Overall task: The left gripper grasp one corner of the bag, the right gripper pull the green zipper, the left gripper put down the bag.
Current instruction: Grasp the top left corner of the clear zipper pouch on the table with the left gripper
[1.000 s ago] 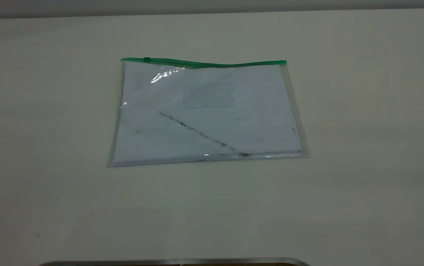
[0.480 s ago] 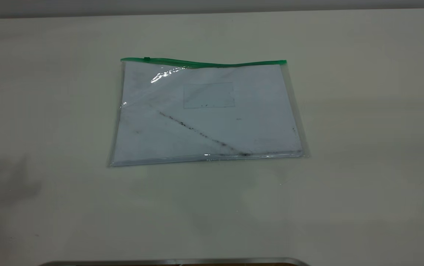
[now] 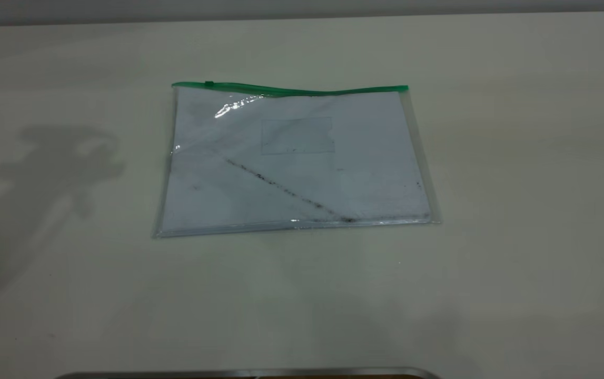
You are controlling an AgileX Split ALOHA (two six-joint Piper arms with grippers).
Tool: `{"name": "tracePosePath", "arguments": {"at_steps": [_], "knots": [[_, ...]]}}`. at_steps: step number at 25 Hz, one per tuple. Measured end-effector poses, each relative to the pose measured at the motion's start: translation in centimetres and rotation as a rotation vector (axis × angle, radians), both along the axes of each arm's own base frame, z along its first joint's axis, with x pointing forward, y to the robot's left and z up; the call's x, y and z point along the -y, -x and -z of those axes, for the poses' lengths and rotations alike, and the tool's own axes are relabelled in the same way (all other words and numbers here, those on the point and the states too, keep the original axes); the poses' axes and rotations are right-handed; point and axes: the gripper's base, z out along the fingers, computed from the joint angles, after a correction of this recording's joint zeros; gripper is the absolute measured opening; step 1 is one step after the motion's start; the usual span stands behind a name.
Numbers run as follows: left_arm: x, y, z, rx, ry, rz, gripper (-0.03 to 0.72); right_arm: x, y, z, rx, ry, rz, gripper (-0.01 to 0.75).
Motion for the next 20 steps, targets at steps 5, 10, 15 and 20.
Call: {"name": "tracePosePath", "arguments": {"at_steps": [5,10,15,20], "knots": [[0.9,-3.5,3.4,-0.092,0.039,0.092,0.59,0.1,-3.8,1.5,-0.054,-0.019,0.004,0.524],[2.4,-6.7,4.3,-0.16,0.12,0.244,0.59,0.3,-6.4,3.9,-0.123,-0.024,0.006,0.525],[2.2,-9.0,6.0,-0.204,0.195,0.323,0.59,0.4,-7.2,5.1,-0.176,-0.027,0.006,0.525],[1.7,-10.0,10.0,-0.252,0.234,0.37,0.59,0.4,-7.2,5.1,-0.172,-0.027,0.006,0.525]]}}
